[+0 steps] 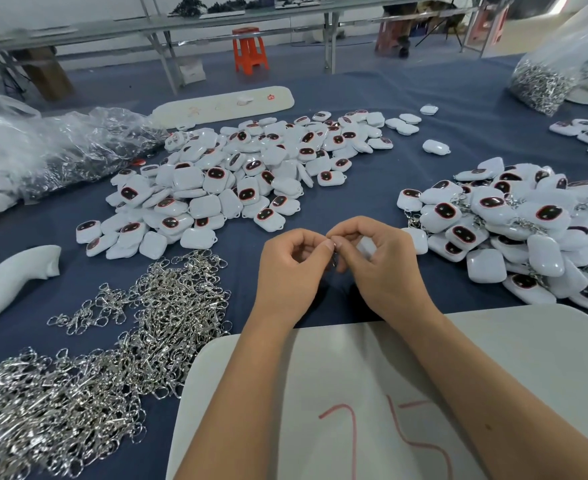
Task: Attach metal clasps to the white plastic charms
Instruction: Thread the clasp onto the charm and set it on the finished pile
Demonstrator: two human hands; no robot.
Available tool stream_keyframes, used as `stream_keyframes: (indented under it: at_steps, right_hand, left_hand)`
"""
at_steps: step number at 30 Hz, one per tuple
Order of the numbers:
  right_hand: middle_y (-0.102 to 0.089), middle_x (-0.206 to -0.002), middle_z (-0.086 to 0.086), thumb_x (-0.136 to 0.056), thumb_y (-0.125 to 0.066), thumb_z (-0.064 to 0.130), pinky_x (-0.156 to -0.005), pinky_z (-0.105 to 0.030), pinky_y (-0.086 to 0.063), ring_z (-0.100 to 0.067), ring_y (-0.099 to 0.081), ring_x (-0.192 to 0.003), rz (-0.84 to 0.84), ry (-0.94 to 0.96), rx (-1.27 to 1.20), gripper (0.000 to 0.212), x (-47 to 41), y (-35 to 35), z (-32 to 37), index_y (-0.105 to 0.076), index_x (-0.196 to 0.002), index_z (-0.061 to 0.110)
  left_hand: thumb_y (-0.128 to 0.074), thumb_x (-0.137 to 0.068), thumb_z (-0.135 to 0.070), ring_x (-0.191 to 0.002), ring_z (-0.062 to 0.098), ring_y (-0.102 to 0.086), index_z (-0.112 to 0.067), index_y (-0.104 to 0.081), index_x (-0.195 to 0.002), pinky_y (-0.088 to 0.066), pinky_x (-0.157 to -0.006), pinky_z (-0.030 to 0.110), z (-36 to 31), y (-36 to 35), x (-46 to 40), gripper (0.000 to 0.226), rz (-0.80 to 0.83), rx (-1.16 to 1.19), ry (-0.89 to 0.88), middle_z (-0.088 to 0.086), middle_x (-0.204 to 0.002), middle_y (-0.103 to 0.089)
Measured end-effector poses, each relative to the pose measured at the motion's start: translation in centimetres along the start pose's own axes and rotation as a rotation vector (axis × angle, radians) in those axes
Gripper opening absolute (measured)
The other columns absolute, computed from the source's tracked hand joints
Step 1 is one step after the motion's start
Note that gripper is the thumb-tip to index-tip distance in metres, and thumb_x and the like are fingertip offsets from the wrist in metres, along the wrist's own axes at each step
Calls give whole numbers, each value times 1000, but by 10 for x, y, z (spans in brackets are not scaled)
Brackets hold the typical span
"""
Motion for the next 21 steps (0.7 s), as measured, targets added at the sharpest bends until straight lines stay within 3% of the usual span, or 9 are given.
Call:
stream_keyframes:
  at_steps: [9, 17, 21]
  right_hand:
    - [-75, -85, 4, -92, -72, 0, -80, -19, -52, -10, -69, -83, -88, 141, 163, 9, 3, 3, 11, -77, -94, 7]
    - [-69, -70, 15, -98, -66, 3, -65, -20, -52, -9, -64, -59, 14, -44, -23, 15, -1, -3, -9, -75, -95, 15]
    - [-69, -67, 16, -97, -67, 3, -63, -20, -52, -11, -64, -57, 40, -60, -60, 16, -2, -5, -13, -75, -95, 17]
  left_hand:
    - [-66, -91, -4, -58, 12, -61, 3, -69, -78, -54, -58, 22, 13, -5, 0, 15, 5, 165, 161, 2, -61, -70]
    - [-68, -84, -10, -59, 12, -56, -6, -69, -75, -48, -58, 26, 9, -4, 1, 10, -11, 19, 140, 2, -63, -66]
    - [-67, -79, -15, -62, 13, -57, -7, -70, -74, -49, -63, 30, 8, -3, -1, 10, -11, 47, 149, 0, -64, -66]
Point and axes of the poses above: each hand's wrist, its own x-axis away from the middle knuckle, its own y-axis out of the back of the hand, z = x × y, the point moved 8 cm from there along -x, towards the middle knuckle
